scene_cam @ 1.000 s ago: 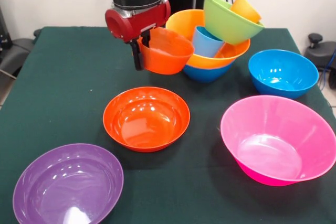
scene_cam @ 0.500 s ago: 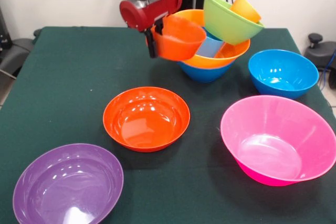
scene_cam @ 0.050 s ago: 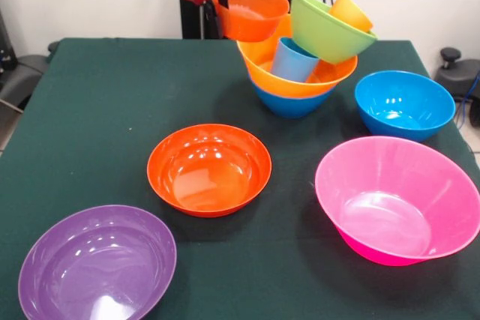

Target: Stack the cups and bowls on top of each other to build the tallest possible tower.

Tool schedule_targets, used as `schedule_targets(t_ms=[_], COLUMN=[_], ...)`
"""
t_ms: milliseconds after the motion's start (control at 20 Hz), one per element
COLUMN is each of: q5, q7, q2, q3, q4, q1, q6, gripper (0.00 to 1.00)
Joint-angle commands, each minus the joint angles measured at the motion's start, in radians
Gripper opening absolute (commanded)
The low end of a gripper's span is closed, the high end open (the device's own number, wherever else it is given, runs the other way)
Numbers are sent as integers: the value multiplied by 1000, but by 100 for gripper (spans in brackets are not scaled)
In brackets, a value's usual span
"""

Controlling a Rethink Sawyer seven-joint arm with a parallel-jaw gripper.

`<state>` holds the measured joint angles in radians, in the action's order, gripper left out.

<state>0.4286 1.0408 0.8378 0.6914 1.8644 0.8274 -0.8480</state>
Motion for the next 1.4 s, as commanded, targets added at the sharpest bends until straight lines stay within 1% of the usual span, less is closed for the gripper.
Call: schedule_targets(t_ms=[50, 250, 550, 850, 1400], q5=[2, 31, 55, 56, 60], q7=[-48, 7, 17, 9, -17], q2=[-24, -71, -109, -123, -146], q3=[34, 6, -13, -11, -3], q4=[70, 32, 0, -3, -17], q1=[-33, -76, -94, -84, -67], q6=[-85, -36, 0, 22, 16], gripper=[0, 0, 0, 0, 0])
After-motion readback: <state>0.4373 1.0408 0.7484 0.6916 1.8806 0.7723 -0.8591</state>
